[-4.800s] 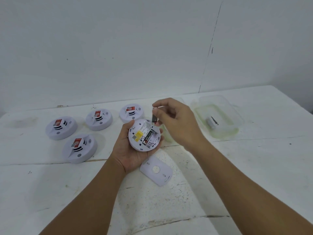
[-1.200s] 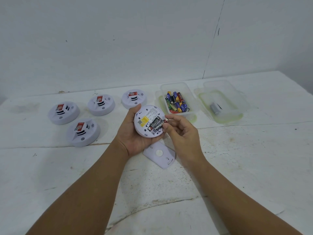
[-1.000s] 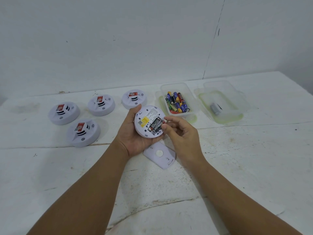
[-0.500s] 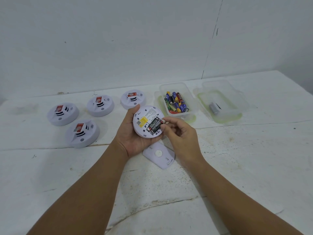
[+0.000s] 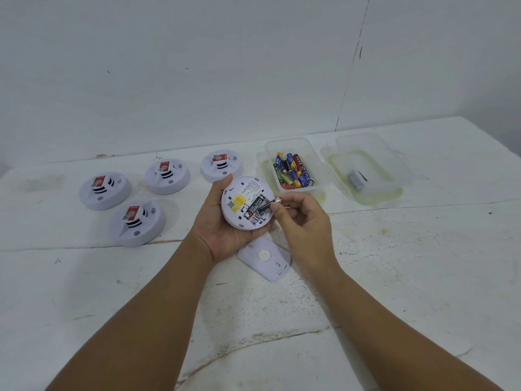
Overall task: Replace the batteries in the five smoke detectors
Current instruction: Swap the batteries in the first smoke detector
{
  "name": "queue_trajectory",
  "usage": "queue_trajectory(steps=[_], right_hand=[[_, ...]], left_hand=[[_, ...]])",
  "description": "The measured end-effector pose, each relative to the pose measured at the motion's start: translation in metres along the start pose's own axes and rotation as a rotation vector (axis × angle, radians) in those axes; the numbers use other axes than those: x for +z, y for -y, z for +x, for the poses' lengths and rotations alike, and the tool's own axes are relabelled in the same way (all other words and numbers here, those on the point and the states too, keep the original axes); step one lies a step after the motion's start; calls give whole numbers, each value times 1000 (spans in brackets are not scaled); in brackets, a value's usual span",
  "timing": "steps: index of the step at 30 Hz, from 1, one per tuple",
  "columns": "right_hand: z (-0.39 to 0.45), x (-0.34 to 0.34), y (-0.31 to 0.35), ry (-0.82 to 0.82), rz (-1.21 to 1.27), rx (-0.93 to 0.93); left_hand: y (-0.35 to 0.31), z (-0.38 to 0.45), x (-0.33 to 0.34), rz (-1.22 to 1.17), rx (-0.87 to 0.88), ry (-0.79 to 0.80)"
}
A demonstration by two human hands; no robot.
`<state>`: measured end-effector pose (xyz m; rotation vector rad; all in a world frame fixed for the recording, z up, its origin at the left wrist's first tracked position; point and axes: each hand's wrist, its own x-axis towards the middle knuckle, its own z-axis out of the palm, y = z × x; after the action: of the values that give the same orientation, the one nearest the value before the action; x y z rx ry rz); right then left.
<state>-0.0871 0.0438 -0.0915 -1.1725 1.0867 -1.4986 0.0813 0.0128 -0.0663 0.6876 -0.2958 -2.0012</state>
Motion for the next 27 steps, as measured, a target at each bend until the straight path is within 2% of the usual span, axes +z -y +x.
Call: queue_trajectory(steps=[6, 11, 27], right_hand=[[-1, 1, 0, 7, -62, -55], [-3, 2, 2, 63, -207, -137], [-3, 5, -3, 108, -461, -225]], left_hand=[[1, 0, -1, 3, -4, -13], [0, 0, -2, 6, -22, 29], [-1, -2, -5, 58, -41, 70]])
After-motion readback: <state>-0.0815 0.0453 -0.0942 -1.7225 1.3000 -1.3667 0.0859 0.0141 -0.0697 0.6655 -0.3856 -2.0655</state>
